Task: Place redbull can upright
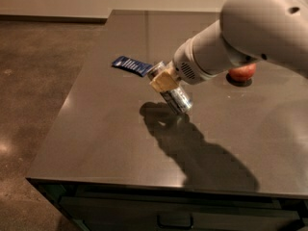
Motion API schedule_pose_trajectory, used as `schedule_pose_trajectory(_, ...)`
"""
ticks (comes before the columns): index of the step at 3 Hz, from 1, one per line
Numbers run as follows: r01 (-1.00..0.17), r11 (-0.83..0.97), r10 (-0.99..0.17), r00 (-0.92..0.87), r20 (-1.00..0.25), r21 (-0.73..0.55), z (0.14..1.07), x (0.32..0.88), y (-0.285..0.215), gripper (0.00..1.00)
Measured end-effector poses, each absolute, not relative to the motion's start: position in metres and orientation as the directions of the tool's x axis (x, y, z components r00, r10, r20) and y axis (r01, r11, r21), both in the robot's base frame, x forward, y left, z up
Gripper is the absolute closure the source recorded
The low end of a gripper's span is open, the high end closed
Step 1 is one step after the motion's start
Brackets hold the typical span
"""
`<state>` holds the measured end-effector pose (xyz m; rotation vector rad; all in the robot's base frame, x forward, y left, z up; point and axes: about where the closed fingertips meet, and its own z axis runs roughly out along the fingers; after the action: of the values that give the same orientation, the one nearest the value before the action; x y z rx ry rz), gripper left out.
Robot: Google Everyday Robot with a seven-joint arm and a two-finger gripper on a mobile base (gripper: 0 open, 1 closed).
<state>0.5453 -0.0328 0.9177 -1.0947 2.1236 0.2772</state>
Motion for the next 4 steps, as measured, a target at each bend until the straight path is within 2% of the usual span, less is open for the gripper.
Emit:
schedule_pose_trajectory(2, -0.775, 0.618, -0.454, -0.216, -0.864, -0.131, 0.933, 0.541, -0.026, 1.00)
schedule_pose_trajectory(4, -0.751, 0.641, -0.313, -0.065, -0.948, -0.160, 0.942, 0.535, -0.031, 1.00)
